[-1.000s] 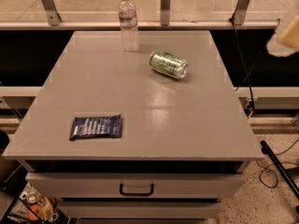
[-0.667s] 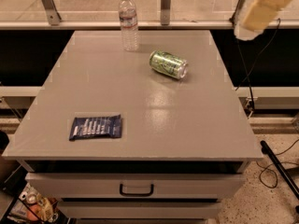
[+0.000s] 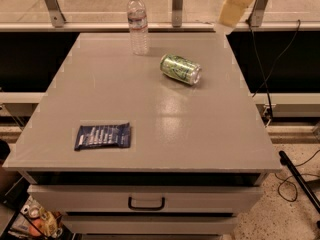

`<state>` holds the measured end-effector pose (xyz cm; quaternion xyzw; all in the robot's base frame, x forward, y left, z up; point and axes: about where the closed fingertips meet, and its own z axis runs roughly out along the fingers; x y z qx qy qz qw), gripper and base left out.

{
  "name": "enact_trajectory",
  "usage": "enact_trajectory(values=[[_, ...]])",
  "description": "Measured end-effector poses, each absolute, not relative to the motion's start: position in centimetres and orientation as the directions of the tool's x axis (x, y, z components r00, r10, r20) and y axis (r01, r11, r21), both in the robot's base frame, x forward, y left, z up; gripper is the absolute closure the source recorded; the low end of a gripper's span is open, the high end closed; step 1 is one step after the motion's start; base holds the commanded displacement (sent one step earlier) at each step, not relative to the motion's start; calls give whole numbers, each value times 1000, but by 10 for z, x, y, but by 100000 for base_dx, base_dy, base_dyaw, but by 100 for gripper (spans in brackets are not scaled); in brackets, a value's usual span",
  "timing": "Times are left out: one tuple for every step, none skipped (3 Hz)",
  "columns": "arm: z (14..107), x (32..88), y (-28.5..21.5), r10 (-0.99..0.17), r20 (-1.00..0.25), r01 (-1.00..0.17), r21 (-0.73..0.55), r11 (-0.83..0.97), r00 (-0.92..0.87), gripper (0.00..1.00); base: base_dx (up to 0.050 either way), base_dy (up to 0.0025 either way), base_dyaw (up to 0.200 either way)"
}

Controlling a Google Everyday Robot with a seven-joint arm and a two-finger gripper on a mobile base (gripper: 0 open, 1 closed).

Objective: Place green can upright

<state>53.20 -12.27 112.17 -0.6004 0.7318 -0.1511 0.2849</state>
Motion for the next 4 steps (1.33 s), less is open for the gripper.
enact_trajectory(values=[[1092,556,-115,-957,-229,-818,-507,272,-176,0,0,0,0],[1063,574,-105,-950,-204,-836,-455,306,-237,0,0,0,0],[1034,590,-93,-941,-183,-850,-407,335,-283,0,0,0,0],[1013,605,-82,-930,-178,-857,-364,365,-321,0,0,0,0]])
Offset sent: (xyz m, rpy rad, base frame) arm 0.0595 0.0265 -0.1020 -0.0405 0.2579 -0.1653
